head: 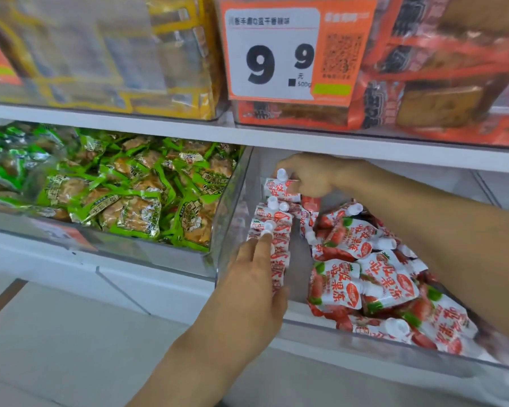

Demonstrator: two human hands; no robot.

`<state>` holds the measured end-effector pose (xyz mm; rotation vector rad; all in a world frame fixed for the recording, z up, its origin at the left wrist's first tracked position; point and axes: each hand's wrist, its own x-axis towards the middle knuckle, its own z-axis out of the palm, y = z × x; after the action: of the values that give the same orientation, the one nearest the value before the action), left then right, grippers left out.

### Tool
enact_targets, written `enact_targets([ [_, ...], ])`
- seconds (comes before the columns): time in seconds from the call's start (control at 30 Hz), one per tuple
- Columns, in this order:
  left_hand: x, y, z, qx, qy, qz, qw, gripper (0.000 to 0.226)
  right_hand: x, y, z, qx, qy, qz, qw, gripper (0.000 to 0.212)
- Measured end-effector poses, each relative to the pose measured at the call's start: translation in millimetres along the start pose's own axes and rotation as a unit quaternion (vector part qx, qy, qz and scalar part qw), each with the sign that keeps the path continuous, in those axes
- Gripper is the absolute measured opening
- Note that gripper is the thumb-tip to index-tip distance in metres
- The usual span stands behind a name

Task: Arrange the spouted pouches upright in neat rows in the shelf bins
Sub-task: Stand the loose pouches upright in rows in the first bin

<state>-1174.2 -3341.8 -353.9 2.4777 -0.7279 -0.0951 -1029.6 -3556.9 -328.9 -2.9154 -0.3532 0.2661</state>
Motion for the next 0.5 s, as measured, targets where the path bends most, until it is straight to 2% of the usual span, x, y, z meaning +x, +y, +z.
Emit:
enact_targets([
  [0.1,4,2,0,0.0,0.002,-0.007,1.0,0.074,2,1,17,0.003,0.015,0.02,1.0,0.026],
  [0.2,5,6,1,0.006,0.006,-0.013,1.0,0.073,-4,0,15,0.032,-0.029,0.027,0.999,0.046],
  [0.27,5,6,1,0.007,0.004,-0.015,1.0,0.072,-14,2,5,0.02,-0.011,0.018,1.0,0.056],
  [0.33,3,5,2,0.011,0.007,-0.014,1.0,0.072,-24,1,-1,-0.005,0.066,-0.007,0.998,0.055],
  [0.37,2,5,2,0.014,0.007,-0.014,1.0,0.072,-28,-2,-3,-0.006,0.078,-0.029,0.997,0.052],
  [0.5,2,5,2,0.001,0.004,-0.02,1.0,0.073,-30,-7,4,-0.056,0.017,-0.093,0.994,0.051],
])
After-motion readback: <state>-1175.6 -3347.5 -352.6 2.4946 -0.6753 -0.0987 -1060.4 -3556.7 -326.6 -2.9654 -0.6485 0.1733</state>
